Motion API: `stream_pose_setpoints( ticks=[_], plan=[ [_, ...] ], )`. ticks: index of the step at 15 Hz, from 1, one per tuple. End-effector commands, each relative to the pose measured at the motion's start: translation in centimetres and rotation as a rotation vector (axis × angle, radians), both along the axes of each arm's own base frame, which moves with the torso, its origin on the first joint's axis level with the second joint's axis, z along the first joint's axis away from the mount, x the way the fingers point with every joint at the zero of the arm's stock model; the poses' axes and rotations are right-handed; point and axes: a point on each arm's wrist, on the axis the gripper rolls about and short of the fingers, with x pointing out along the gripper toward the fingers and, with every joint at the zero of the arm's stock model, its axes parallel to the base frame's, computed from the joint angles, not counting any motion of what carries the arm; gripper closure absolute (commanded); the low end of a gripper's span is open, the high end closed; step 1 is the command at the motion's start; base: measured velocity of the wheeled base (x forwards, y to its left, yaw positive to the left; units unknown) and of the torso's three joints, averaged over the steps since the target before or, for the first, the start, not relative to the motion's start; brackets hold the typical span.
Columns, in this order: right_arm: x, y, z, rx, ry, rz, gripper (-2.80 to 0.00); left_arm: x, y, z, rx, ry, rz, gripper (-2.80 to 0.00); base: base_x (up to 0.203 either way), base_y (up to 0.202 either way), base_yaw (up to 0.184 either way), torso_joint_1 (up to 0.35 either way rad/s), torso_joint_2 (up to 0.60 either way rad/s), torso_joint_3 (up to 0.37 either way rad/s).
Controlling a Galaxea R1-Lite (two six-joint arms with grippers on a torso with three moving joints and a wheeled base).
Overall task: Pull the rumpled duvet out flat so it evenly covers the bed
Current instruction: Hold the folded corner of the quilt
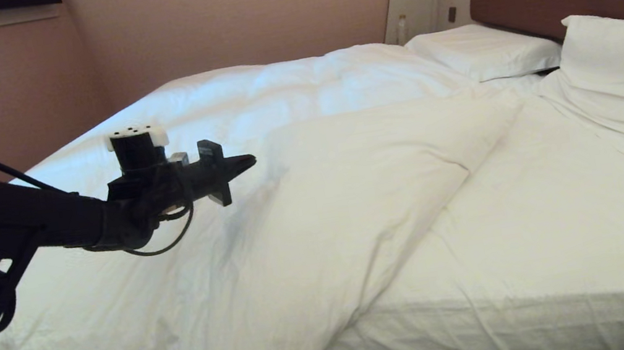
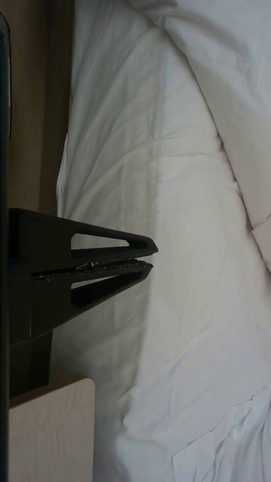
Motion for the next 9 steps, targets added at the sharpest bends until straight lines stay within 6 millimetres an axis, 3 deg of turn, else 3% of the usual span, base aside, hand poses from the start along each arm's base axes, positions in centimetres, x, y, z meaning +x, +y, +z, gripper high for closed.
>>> stream_pose_setpoints(
  ticks=[1,9],
  plan=[
    [0.0,0.0,0.0,0.0,0.0,0.0,0.0,0.1,0.5,-0.1,-0.029,0.025,0.008,0.0,0.0,0.0,0.0,0.0,0.0,0.0],
    [0.0,0.0,0.0,0.0,0.0,0.0,0.0,0.1,1.9,0.2,-0.143,0.164,0.052,0.0,0.0,0.0,0.0,0.0,0.0,0.0]
  ],
)
